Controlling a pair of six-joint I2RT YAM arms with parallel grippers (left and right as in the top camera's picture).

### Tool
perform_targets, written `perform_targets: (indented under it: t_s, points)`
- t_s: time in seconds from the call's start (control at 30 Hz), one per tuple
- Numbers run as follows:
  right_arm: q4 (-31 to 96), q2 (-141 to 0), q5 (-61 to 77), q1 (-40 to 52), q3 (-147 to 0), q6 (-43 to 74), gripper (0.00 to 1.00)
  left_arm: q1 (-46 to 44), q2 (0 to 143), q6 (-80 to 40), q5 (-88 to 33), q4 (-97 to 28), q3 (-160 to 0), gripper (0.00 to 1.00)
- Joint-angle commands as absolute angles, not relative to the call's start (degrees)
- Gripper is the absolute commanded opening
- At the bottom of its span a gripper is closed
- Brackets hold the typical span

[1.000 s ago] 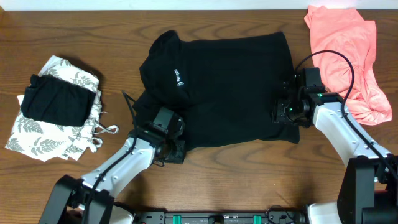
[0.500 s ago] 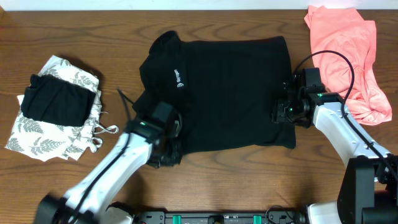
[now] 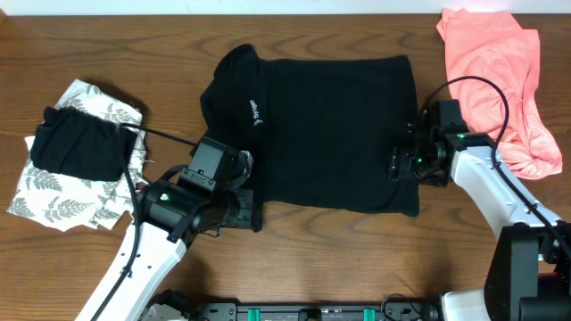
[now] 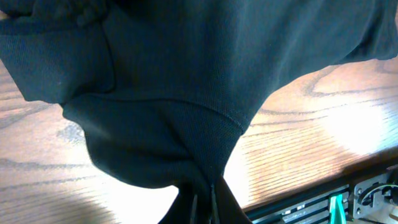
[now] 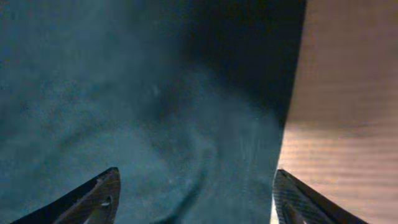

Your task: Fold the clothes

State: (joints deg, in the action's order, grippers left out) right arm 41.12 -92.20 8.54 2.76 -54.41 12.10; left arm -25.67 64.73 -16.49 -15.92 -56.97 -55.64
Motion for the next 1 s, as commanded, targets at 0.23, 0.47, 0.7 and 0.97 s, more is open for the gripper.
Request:
perform_targets:
  t_s: [0.23,0.47,0.7,0.97]
  points:
    - [52.7,-91.5,13.5,0.3,-55.3,11.9,0.71,-25.8,65.3,-16.3,-14.2,-57.5,-55.6,0.06]
    - [56.7,-91.5,13.5,0.4,-51.8,12.7,0.71,-25.8,65.3,-16.3,-13.8,-57.6,-55.6,0.06]
    - [43.6,-91.5,15.2,0.4,-42.6,20.3,0.54,-25.8,65.3,-16.3,-13.9,-57.6,-55.6,0.06]
    - [33.9,-91.5,15.5,0.4,-38.3,24.5,0.33,-25.8,65.3,-16.2,-13.9,-57.6,-55.6,0.06]
